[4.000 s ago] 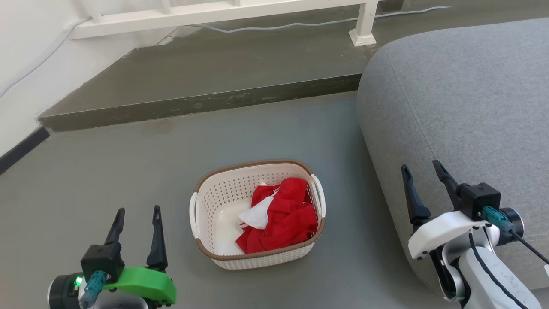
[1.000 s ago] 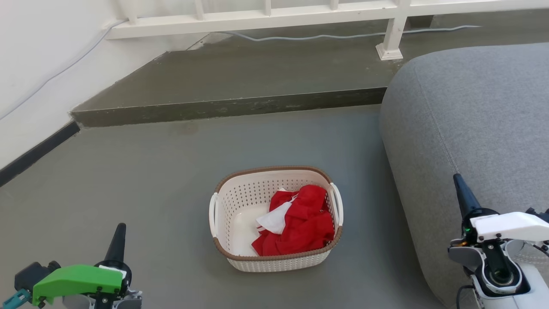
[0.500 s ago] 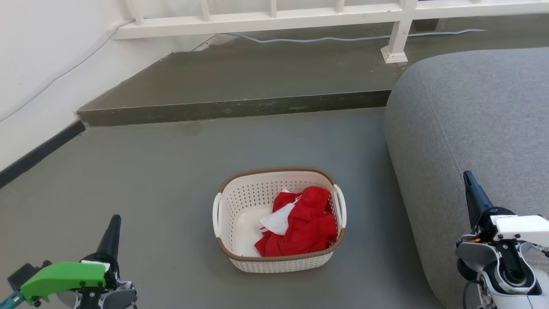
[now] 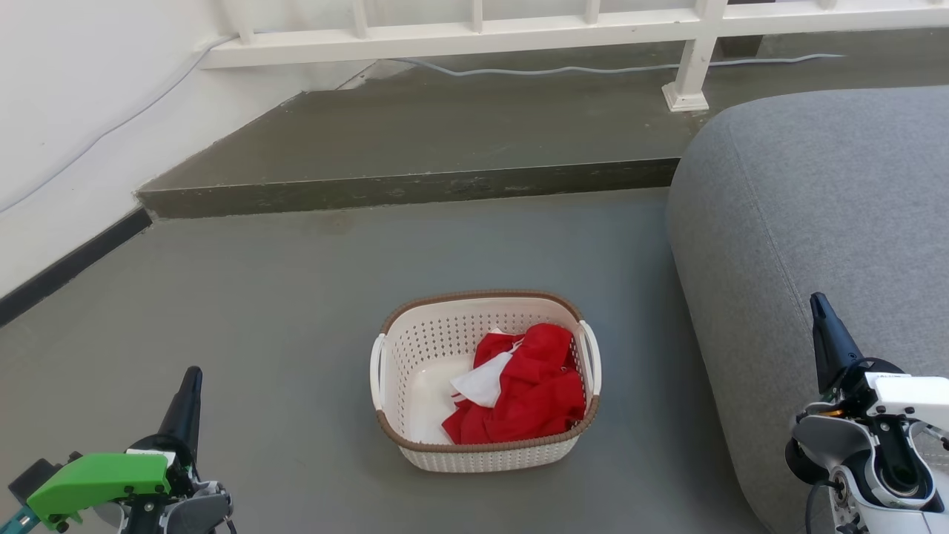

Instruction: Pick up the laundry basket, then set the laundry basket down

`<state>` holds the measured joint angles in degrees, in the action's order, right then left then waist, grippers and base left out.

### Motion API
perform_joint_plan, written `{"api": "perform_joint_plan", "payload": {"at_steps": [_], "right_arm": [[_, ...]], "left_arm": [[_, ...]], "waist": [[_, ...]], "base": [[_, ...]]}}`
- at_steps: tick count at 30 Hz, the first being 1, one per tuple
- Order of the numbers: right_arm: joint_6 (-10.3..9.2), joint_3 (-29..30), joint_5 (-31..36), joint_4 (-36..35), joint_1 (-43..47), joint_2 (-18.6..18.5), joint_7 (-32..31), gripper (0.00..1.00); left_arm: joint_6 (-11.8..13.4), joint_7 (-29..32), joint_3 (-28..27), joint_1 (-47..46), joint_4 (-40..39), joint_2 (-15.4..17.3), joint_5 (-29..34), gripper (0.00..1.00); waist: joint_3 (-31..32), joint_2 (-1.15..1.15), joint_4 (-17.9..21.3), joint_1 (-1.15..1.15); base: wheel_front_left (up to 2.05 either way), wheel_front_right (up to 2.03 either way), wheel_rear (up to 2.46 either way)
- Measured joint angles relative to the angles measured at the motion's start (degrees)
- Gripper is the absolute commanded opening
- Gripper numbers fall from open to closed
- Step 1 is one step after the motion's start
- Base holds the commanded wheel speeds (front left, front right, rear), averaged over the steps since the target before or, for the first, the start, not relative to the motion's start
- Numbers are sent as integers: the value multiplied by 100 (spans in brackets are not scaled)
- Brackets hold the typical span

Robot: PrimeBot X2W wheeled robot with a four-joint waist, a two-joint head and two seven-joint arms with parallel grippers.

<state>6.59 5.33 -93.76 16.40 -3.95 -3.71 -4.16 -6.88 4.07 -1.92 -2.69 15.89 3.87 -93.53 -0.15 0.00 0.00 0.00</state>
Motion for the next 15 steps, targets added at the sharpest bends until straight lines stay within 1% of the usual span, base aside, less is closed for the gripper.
{"api": "perform_joint_plan", "payload": {"at_steps": [15], "right_arm": [[14,7,0,1,-2,2,-1,0]], "left_arm": [[0,0,-5,-3,8,-18,0,0]], "waist": [[1,0,0,0]], "base": [[0,0,0]]}}
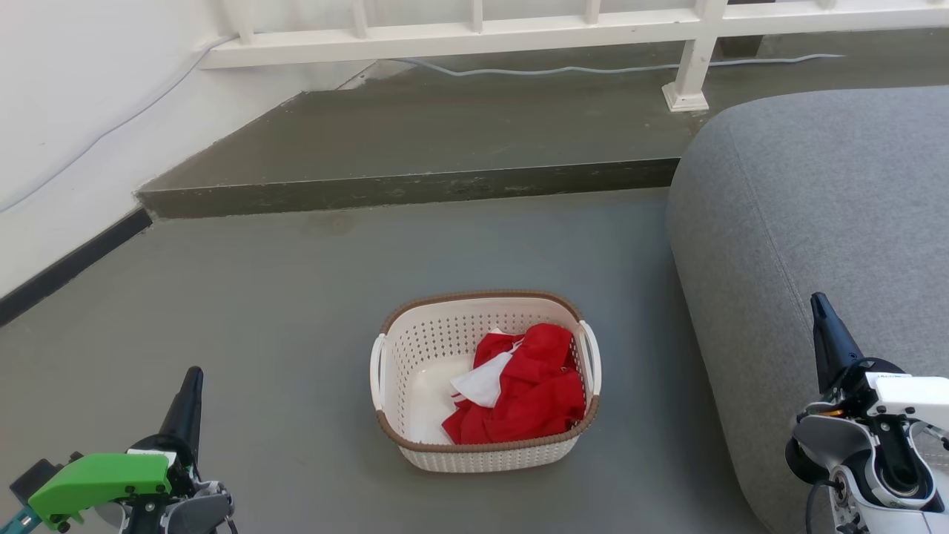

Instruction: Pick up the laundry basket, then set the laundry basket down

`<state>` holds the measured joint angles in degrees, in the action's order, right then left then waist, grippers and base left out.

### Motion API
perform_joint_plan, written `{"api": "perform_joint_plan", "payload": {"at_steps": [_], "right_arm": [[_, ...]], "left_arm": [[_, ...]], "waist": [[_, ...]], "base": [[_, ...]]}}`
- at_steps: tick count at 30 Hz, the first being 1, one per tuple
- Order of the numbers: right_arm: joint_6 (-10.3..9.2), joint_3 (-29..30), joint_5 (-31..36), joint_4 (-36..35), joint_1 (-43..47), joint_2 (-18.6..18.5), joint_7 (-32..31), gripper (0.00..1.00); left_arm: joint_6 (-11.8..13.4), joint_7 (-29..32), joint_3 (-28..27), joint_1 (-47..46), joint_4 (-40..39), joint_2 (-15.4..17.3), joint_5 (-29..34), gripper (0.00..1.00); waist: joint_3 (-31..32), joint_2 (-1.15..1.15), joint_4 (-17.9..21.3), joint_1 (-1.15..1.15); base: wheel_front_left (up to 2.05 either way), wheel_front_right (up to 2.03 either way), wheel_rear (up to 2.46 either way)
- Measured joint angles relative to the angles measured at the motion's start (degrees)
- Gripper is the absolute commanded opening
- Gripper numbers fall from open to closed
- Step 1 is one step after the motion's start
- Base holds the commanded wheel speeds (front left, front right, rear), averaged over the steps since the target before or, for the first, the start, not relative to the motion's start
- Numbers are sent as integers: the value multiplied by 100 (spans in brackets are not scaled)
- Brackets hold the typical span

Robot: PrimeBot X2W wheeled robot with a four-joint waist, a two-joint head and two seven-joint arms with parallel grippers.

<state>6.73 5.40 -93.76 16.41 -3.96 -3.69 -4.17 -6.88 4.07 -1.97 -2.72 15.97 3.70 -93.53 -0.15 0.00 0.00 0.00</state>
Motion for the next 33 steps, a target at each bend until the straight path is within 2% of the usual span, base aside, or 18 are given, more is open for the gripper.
{"api": "perform_joint_plan", "payload": {"at_steps": [33], "right_arm": [[0,8,0,2,-5,3,-43,0]], "left_arm": [[-1,43,-8,-78,12,-21,0,0]], "waist": [[1,0,0,0]], "base": [[0,0,0]]}}
